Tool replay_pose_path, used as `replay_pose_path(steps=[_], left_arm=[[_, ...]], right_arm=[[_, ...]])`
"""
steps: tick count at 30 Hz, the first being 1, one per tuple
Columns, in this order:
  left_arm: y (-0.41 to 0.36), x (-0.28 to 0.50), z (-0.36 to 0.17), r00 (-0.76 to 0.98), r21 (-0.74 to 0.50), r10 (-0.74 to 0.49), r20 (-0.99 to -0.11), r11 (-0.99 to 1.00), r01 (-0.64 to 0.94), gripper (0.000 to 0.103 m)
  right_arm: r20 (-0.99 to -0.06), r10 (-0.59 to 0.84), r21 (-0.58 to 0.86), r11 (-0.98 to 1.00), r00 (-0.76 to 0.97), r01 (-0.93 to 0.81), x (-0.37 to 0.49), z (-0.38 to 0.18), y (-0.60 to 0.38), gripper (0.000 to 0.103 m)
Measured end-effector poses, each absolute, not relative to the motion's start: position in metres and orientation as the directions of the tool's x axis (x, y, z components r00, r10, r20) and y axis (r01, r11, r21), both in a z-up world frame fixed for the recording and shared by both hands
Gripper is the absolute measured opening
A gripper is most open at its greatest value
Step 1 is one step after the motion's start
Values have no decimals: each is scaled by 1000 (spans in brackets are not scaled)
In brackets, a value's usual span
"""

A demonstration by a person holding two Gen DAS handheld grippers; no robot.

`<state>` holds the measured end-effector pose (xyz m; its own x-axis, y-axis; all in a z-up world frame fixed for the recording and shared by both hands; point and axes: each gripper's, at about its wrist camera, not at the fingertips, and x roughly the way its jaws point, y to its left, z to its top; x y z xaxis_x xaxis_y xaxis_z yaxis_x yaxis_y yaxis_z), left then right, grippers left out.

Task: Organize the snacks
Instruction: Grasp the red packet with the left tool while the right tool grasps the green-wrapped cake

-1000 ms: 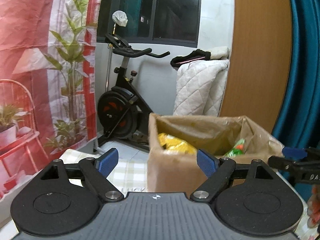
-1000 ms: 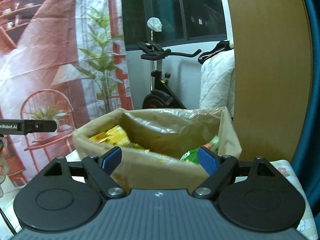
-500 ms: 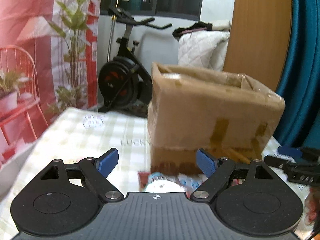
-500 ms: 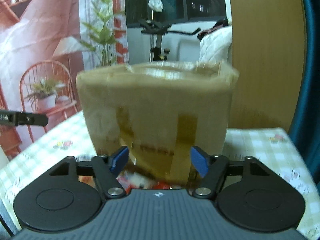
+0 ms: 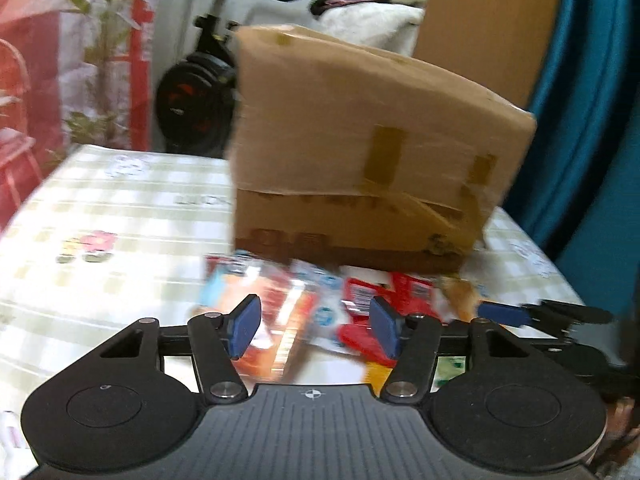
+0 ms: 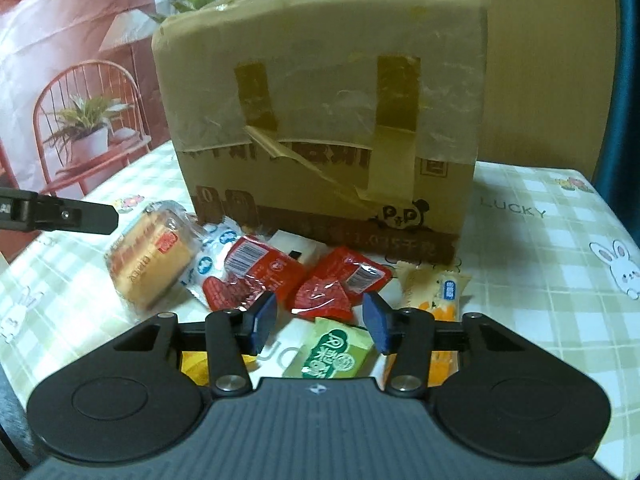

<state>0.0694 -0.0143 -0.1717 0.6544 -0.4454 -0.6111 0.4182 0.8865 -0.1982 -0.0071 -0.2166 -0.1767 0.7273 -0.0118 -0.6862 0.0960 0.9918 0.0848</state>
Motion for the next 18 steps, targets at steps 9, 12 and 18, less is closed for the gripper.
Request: replay_pose_path(steps=[9, 12, 18], left_arm=[[-81, 79, -205, 575, -108, -476, -665, 823, 557, 64], [-90, 88, -219, 547, -112, -464, -696, 823, 556, 64], [-101, 98, -234, 546, -56, -423, -723, 824, 564, 65]], right_arm=[[-690, -20, 117, 983, 724, 138, -15, -185, -241, 40], [-689, -8, 153, 976, 725, 157, -22, -187, -249, 40], [-682, 12, 194, 967, 731, 164, -29, -184, -252, 40]])
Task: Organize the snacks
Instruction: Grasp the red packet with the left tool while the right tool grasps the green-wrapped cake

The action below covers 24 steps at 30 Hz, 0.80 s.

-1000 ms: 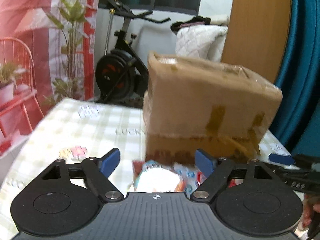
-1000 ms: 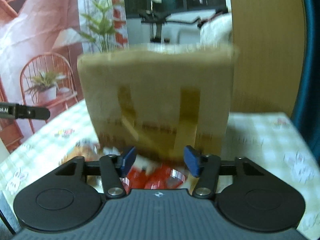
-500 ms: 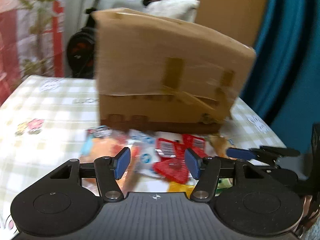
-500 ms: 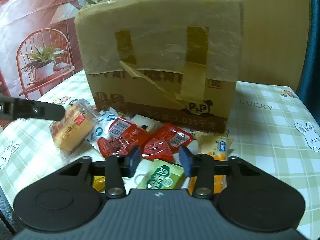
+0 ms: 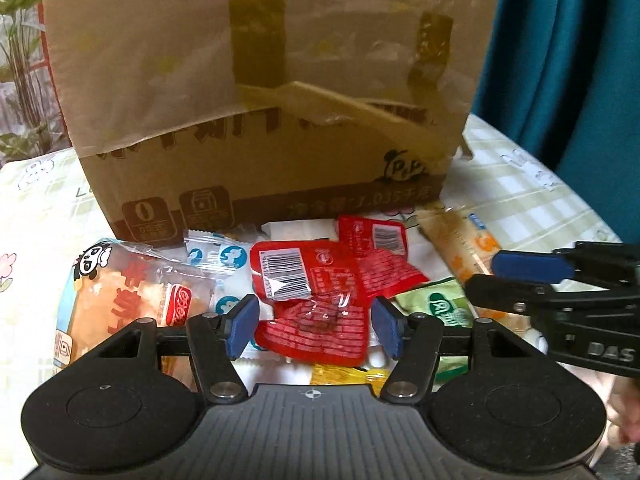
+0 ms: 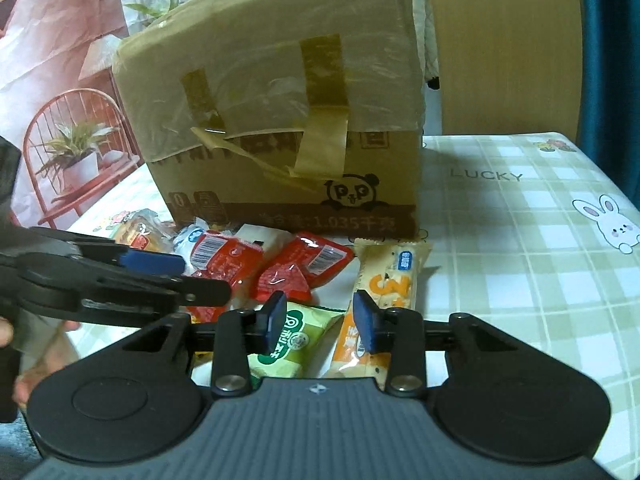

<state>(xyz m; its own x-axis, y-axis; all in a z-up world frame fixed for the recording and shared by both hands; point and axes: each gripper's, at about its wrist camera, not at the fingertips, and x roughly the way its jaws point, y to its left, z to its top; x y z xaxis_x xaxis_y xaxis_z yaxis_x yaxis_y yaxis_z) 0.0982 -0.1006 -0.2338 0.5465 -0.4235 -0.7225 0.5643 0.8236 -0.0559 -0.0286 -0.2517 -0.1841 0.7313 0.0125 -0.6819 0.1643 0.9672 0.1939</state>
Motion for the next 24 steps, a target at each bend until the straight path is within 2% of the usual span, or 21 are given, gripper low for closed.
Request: replay_pose_path(steps=[6, 9, 11, 17, 24], left_arm=[[-111, 93, -239, 586, 26, -381, -715, 823, 567, 67], [-110, 89, -237, 588, 18, -397, -704, 819, 574, 52], [-105, 86, -233, 603, 14, -392, -695, 831, 556, 50], [-69, 68, -208, 634, -94, -417, -651, 874, 478, 49], [-47, 48, -179, 703, -100, -403, -586, 897, 431, 49]], right_arm=[[-674, 29, 199, 969, 738, 144, -25, -181, -247, 40], [-674, 33, 198, 971, 738, 137, -25, -180, -243, 40], [-673, 36, 199, 971, 738, 135, -25, -179, -242, 40], [-673, 38, 209, 968, 738, 141, -29, -177, -240, 40], [-718, 8, 188, 965, 696, 182, -22, -187, -226, 41]])
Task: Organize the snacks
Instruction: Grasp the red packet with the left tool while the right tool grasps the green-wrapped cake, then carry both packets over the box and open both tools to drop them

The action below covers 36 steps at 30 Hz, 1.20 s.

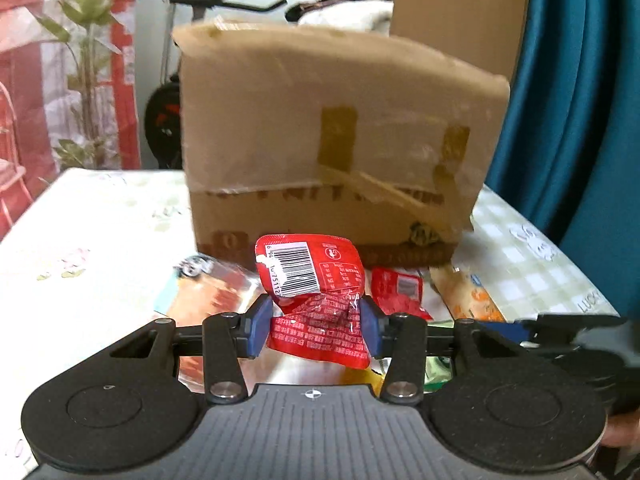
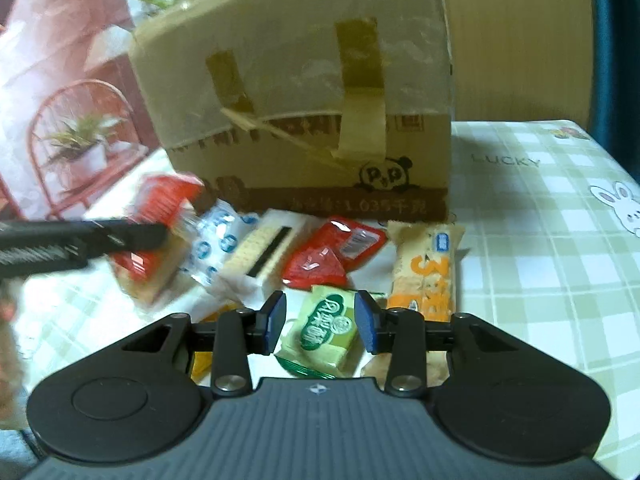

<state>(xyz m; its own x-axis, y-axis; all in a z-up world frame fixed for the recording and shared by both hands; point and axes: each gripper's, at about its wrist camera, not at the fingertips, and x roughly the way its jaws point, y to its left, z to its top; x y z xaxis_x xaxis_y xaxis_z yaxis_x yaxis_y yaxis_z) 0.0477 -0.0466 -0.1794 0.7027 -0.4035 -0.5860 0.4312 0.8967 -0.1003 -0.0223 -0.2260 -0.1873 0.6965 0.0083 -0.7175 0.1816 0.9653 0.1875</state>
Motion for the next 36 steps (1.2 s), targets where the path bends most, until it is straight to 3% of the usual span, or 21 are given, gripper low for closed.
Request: replay_pose_path(steps=[5, 11, 13, 16, 19, 29, 36], left_arm=[[-38, 40, -173, 727, -95, -390, -565, 906, 412, 49], [-25, 41, -175, 727, -114, -375, -575, 917, 383, 49], [-20, 41, -173, 735, -115, -368, -569, 921, 372, 49], [-15, 41, -170, 744, -120, -363, -561, 925, 360, 49], [-14, 40, -168, 747, -128, -370, -552, 923, 362, 49], [-21, 58, -123, 813, -98, -393, -429, 915, 391, 50], [-42, 91, -55, 856, -58, -430, -287, 900, 433, 50]], right_arm=[[-763, -53, 138, 960, 645, 242, -12, -199, -219, 52], [-797, -59, 94, 971, 601, 219, 6, -205, -207, 52], [-798, -78, 68, 973, 597, 219, 9, -207, -203, 52], [-797, -97, 37, 977, 596, 208, 6, -208, -200, 41], [-793, -69, 47, 983, 605, 175, -1, -202, -202, 40], [-652, -69, 31, 993, 755, 117, -16, -125, -226, 40], [-458, -72, 4, 997, 886, 83, 10, -38, -241, 40]])
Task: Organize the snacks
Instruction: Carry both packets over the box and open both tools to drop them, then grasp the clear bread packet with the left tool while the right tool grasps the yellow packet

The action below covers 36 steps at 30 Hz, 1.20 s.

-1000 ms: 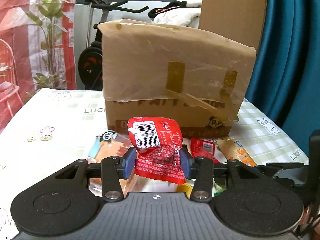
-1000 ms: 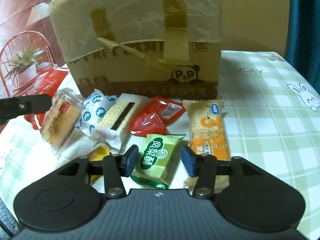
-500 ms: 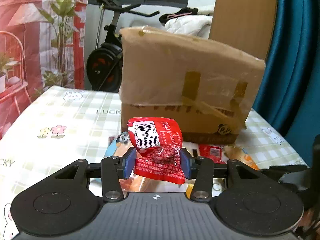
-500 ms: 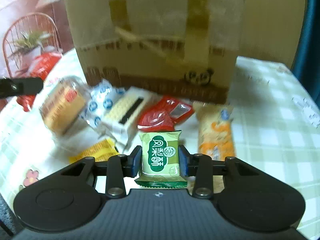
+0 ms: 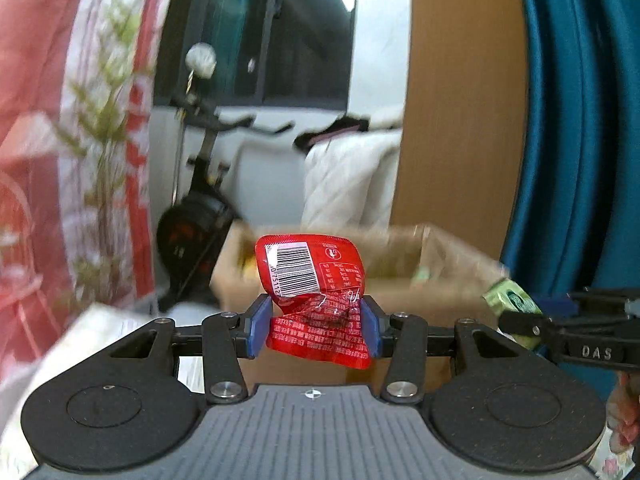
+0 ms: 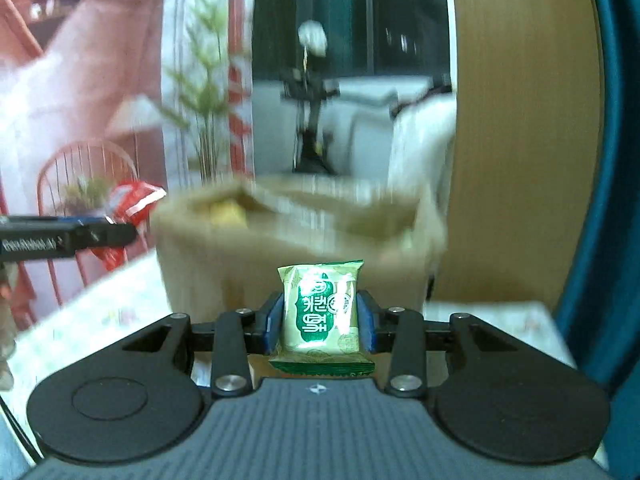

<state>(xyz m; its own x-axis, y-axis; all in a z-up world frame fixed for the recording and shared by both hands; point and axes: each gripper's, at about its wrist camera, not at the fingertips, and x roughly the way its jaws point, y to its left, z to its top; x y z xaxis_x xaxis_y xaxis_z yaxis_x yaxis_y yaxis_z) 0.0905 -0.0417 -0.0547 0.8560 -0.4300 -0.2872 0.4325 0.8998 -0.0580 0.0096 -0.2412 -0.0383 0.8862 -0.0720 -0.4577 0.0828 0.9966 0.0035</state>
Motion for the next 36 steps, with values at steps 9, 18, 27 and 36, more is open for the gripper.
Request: replay_pose_path(steps=[9, 18, 27, 36], left_arm=[[-102, 163, -16, 855, -10, -455, -250, 884, 467, 50], [-130, 220, -42, 832, 12, -420, -363, 891, 455, 50], [-107, 210, -49, 813, -15, -426, -397, 889, 459, 65], [-72, 170, -43, 812, -12, -413, -412, 894, 448, 65]], right_arm=[[-413, -104, -43, 995, 905, 94, 111, -16, -267, 40], [-480, -112, -50, 994, 870, 101, 144, -46, -280, 40], [-512, -103, -12, 994, 853, 113, 132, -50, -288, 51], [-492, -75, 33, 994, 867, 104, 87, -35, -277, 51]])
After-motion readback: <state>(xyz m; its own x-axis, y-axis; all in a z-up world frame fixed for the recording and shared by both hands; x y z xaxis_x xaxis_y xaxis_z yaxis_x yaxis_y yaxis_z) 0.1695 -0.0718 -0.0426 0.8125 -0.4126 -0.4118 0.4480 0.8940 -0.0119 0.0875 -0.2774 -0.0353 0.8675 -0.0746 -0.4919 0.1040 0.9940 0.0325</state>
